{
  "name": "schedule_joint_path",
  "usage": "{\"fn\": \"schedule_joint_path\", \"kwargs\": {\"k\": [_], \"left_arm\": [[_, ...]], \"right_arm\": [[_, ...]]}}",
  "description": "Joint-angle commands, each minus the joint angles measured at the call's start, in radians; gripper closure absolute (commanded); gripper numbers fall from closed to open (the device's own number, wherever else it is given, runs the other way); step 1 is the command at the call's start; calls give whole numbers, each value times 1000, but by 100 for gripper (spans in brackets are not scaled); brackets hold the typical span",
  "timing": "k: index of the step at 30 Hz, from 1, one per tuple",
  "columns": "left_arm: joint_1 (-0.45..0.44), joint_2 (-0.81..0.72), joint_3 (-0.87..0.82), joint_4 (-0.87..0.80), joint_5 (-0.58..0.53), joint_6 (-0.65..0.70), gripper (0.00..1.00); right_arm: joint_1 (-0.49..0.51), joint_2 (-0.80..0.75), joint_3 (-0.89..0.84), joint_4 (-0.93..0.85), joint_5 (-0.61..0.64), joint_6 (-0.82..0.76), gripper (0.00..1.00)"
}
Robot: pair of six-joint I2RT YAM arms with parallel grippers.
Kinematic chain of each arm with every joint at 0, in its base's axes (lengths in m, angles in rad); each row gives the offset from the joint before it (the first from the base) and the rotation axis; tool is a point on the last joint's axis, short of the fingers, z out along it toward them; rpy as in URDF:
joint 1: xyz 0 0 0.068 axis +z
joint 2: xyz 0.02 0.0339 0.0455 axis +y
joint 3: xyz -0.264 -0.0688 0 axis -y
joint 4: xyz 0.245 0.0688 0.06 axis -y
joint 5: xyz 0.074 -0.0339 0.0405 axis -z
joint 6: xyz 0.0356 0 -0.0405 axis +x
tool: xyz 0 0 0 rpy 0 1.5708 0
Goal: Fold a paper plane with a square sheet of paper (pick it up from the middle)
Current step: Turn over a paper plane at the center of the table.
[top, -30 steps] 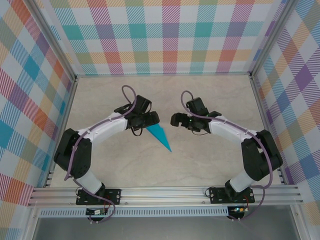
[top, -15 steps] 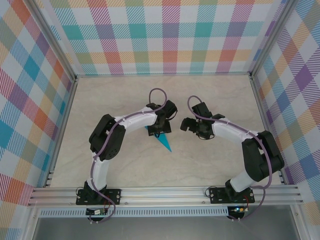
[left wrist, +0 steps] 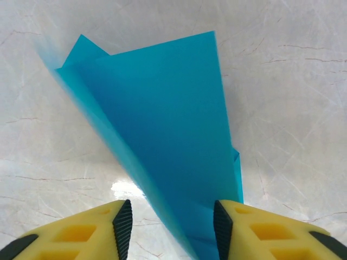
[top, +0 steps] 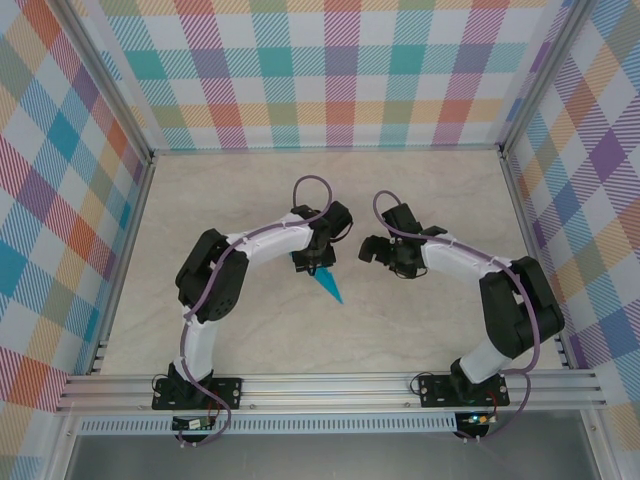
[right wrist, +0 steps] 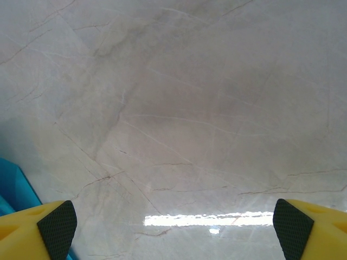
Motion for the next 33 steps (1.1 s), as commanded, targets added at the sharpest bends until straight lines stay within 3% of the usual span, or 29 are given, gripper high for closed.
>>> {"fn": "schedule_joint_path", "kwargs": {"k": [1,9,16,19,24,29,33], "left_arm": [[-6,-44,-18,-13,-9,-21,57],[-4,-69,-58,13,13,-40,63],[-4,-94,-56,11,-21,-41,93],[-4,-128,-43,10,-35,-17,100],[-4,-246,-61,104,21,75,100],[16,-377,-197,364,181,135,98],[45,-407,-315,546,304,101,97]], "right_arm": [[-8,13,30,-17,-26,6,5],[-8,33,36,-15,-39,12,5],[-8,28,42,-22,-47,10,5],[-8,10,47,-30,-42,9,5],[-10,-31,58,-50,-27,8,4],[-18,-84,63,-67,-10,12,4],[-20,-122,57,-64,-14,14,4]]}}
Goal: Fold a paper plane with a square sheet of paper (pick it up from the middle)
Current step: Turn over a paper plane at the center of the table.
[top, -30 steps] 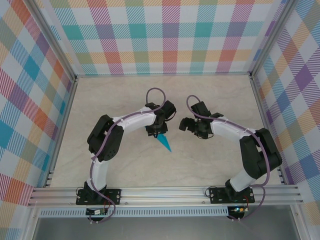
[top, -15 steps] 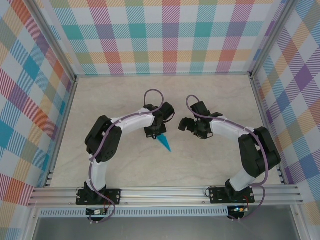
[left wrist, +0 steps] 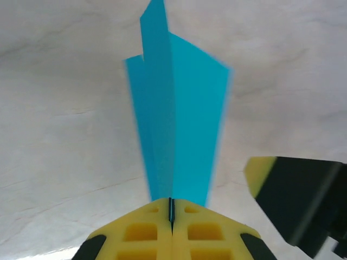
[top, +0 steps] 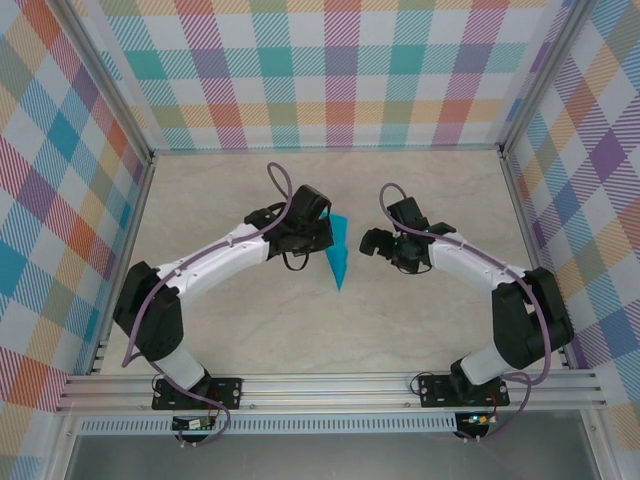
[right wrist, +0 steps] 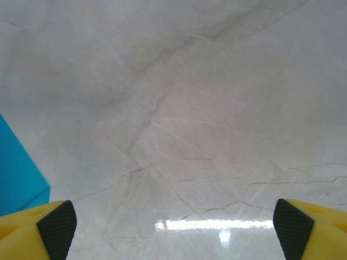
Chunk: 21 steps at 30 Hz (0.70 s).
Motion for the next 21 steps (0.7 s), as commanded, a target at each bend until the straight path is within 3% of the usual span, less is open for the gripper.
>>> {"fn": "schedule_joint_path", "kwargs": {"k": [1,7,11,21], "left_arm": [[33,5,-106,232,156,-4,98],[55,57,-245,407,188,-92,99],[64,74,-339,476,172,-134,99],[74,36,-455,446,66,-173,100]], "right_arm": [[-7,-45,22,-14,4,14,4],[-7,-65,-17,49,-63,-2,7],[-5,-54,-48,124,-174,-16,14],[97,42,-17,155,-265,-97,30]]}}
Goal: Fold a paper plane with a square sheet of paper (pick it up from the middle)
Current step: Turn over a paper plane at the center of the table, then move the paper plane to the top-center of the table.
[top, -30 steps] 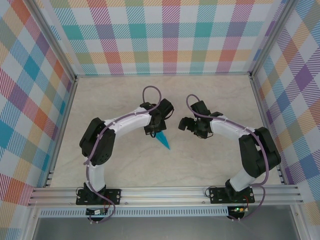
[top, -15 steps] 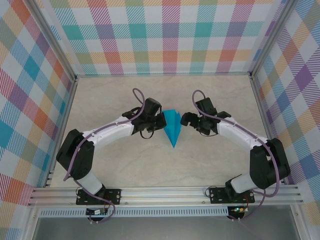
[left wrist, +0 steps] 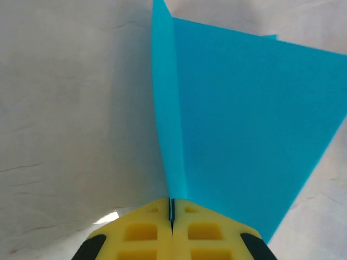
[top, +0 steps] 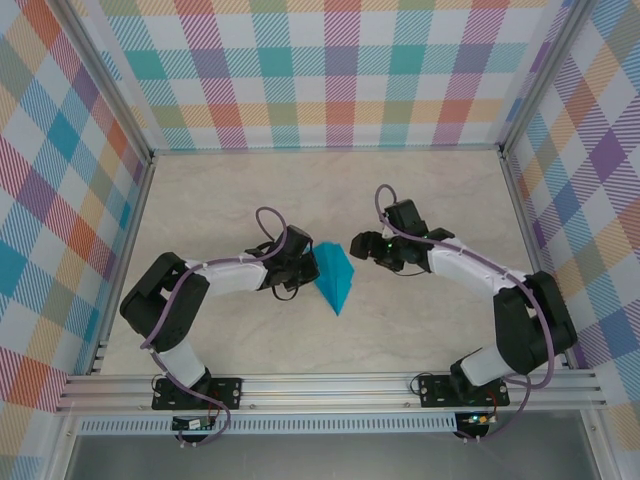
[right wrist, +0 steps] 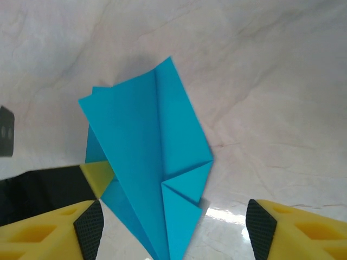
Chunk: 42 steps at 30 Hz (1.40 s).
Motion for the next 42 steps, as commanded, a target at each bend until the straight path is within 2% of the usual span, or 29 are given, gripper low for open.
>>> {"fn": "schedule_joint_path", "kwargs": {"k": [1,8,12,17,21,24,31,42], "left_arm": [[7,-33,-13,2,-41,-21,100],[8,-32,-18,-5,-40,-16,100],[8,-32,-8,-12,-38,-14,100],[8,-33,-7,-12,-34,-14,100],[8,-35,-2,-13,-30,-13,100],[8,-35,3,-15,-27,-10,100],[8,-33,1,-15,-27,-9,100],[8,-40,1,-15,-22,-10,100]], "right_arm": [[57,54,35,0,-38,-61,30],[108,156,75,-24,-78,-117,32],[116,173,93,-25,-109,-129,39],[121,185,101,-31,-135,-130,53],[128,200,102,-37,-152,-130,58],[132,203,103,-46,-139,-129,57],[133,188,107,-96,-30,-128,47],[161,212,118,-58,-172,-154,58]]}}
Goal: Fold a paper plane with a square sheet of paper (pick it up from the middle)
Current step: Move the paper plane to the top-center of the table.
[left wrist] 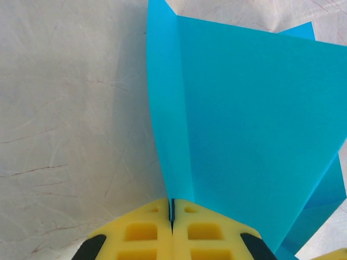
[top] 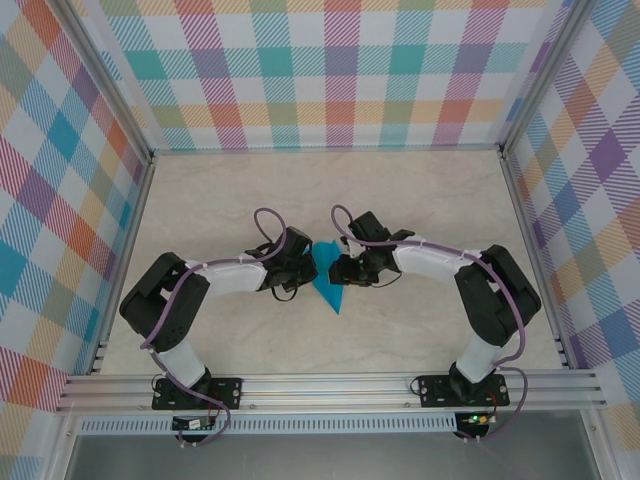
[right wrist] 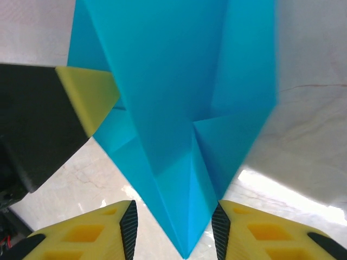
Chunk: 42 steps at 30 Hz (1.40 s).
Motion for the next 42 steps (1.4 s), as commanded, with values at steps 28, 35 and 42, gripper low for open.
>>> {"fn": "schedule_joint_path", "kwargs": {"k": [28,35,42], "left_arm": [[68,-136,-34,-8,72,-12,70],[110,-160,-57,-33,75,-11,69],[128,-172,-62,-28,95,-2,70]], "right_arm": [[57,128,111,-24,-10,-56,50],[65,132,127,-32,-4,-57,45],[78,135,145,-59,39,-55,33]]}}
